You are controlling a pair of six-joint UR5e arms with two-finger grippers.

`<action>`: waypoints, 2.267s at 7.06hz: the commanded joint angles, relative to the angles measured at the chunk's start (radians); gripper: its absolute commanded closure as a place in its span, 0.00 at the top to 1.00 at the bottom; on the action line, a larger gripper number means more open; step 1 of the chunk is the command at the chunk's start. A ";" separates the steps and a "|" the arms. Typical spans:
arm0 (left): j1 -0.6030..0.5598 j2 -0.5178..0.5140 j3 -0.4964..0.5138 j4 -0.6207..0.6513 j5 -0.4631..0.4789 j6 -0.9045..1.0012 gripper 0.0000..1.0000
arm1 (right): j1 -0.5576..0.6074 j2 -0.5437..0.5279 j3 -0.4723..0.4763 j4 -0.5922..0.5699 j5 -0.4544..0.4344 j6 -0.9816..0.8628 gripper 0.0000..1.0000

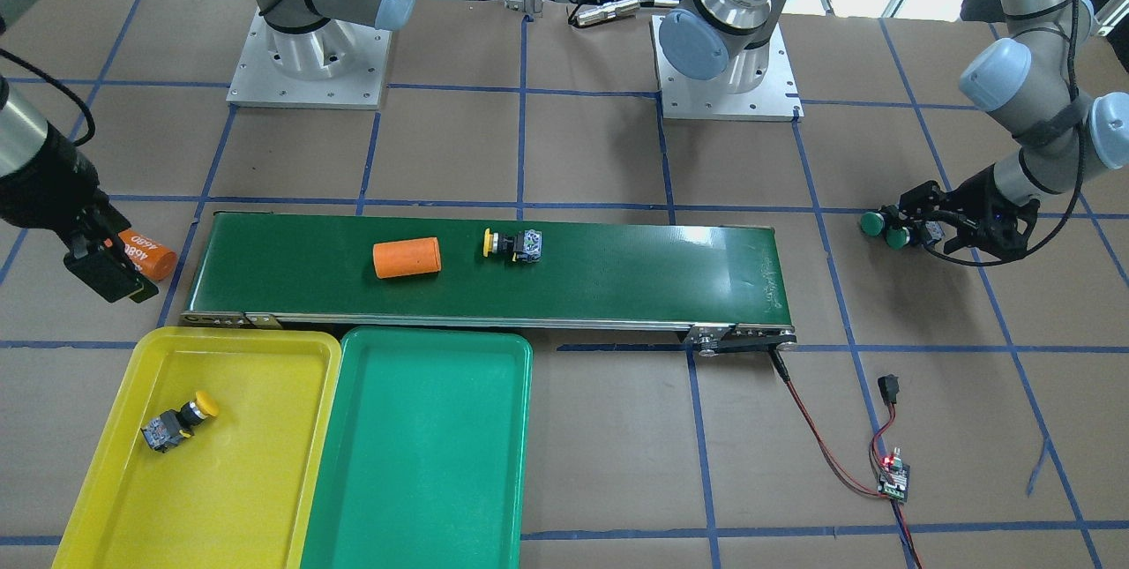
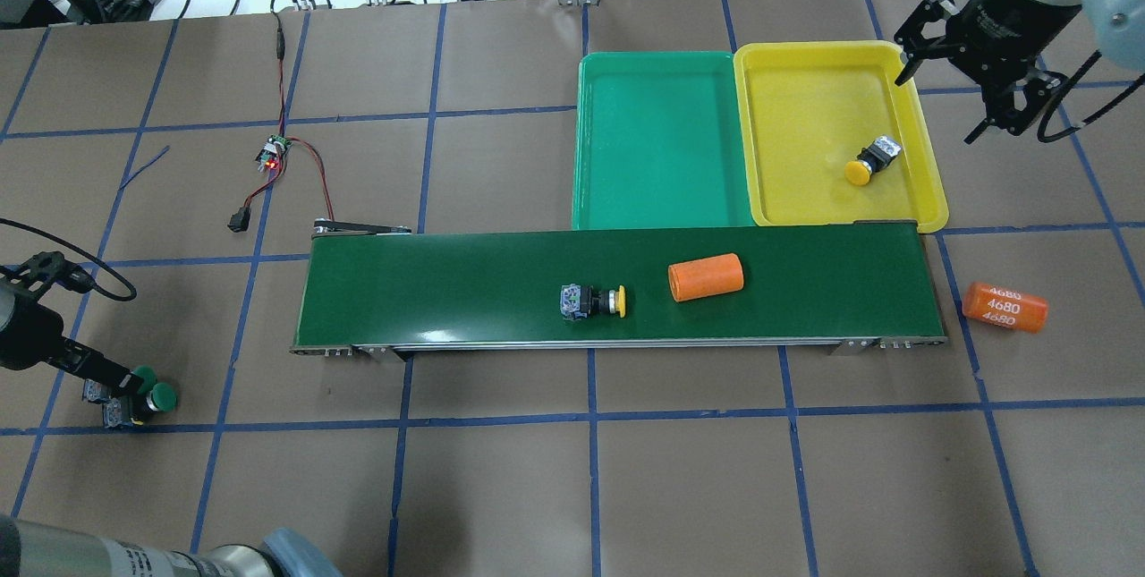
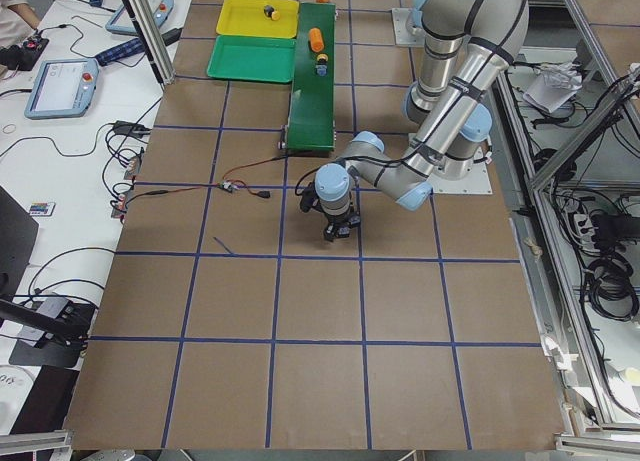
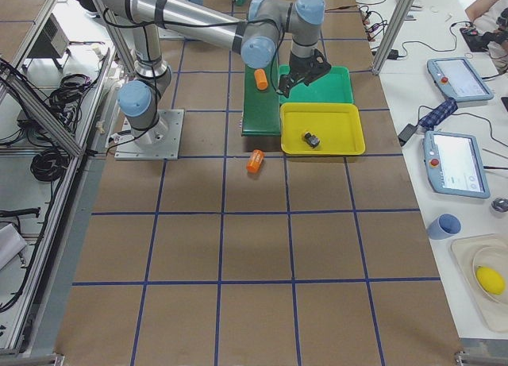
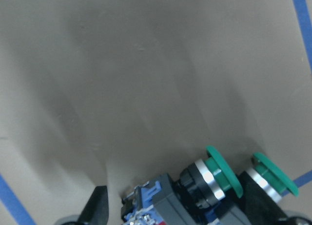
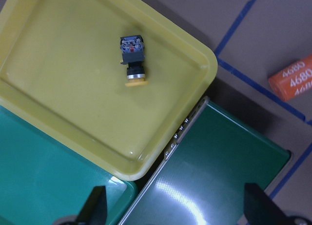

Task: Sort buttons by color to trays

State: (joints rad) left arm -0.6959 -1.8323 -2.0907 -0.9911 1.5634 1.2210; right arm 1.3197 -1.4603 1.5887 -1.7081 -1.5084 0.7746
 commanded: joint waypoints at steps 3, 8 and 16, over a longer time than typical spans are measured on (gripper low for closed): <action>0.001 0.001 -0.002 0.000 -0.003 -0.323 1.00 | 0.098 -0.097 0.004 0.084 0.034 0.242 1.00; 0.006 -0.013 -0.003 0.000 -0.005 -0.443 0.63 | 0.098 -0.101 0.063 0.087 -0.035 0.258 1.00; -0.512 0.199 0.152 -0.287 -0.082 -0.985 0.58 | 0.179 -0.178 0.210 0.070 0.030 0.511 1.00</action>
State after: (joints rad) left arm -1.0721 -1.6468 -1.9433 -1.2916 1.4823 0.4099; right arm 1.4708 -1.6478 1.7857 -1.6403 -1.4760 1.2844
